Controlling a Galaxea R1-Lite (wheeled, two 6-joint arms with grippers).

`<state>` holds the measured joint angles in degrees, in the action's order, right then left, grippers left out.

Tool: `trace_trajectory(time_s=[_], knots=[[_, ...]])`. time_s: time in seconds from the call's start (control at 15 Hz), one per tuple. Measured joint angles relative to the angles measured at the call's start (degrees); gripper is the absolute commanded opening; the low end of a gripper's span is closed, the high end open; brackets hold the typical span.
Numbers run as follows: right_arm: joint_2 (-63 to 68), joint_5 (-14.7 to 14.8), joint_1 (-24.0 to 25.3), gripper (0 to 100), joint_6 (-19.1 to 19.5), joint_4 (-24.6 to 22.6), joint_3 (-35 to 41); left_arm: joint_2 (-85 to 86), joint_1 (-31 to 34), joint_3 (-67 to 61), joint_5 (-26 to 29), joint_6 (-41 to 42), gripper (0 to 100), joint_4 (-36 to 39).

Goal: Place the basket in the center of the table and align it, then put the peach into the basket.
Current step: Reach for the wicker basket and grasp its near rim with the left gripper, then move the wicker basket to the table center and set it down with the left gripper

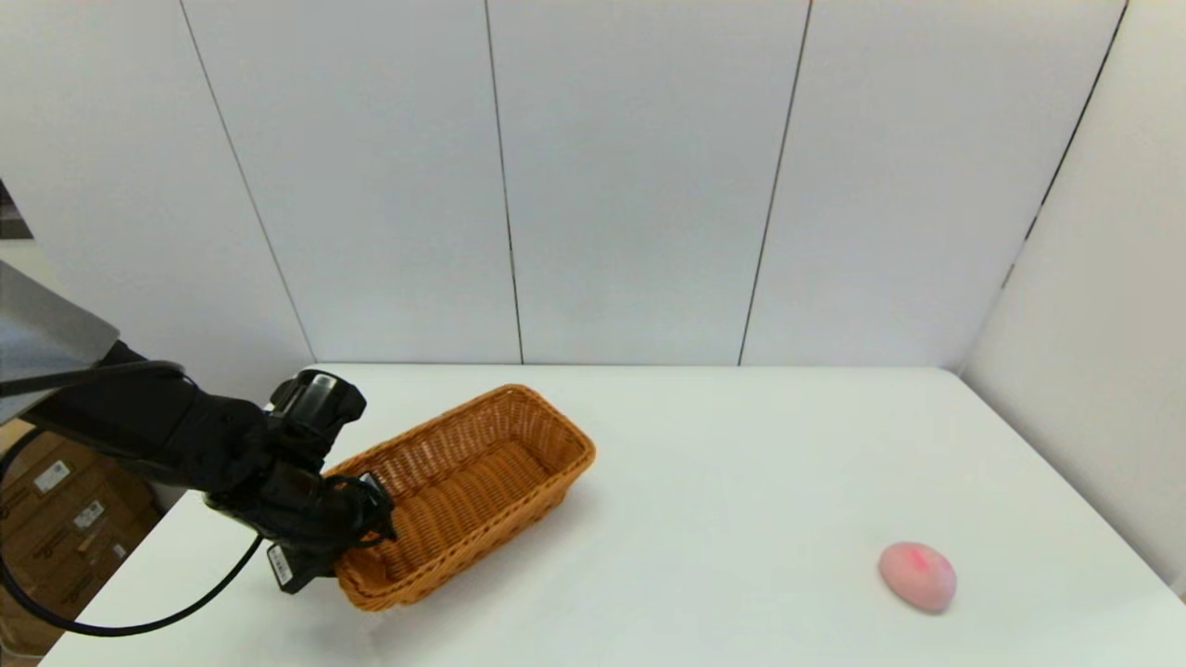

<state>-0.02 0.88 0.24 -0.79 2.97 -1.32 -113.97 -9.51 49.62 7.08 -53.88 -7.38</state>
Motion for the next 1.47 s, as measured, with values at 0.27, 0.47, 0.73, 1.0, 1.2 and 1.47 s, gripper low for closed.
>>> trace_trajectory(time_s=[0.27,0.47,0.73,1.0,1.2,1.47], knots=[[0.00,0.00,0.00,100,0.00,0.00,0.00,2.80,-0.09,0.40,0.41,0.39,0,0.02],[0.00,0.00,-0.02,100,0.02,-0.02,0.00,6.67,-1.68,2.97,0.83,1.07,0,0.11],[0.00,0.00,-0.02,100,-0.02,0.00,0.00,11.26,-9.18,5.64,9.59,4.57,0,0.10],[0.00,0.00,0.00,100,0.00,-0.04,0.00,7.63,-14.19,9.95,10.52,5.95,0,0.10],[0.00,0.00,0.00,100,0.00,-0.33,0.06,2.43,-14.88,11.39,10.47,9.07,0,0.11],[0.00,0.00,0.00,100,0.00,-0.37,0.09,-1.72,-15.04,11.41,10.63,11.46,0,0.11]])
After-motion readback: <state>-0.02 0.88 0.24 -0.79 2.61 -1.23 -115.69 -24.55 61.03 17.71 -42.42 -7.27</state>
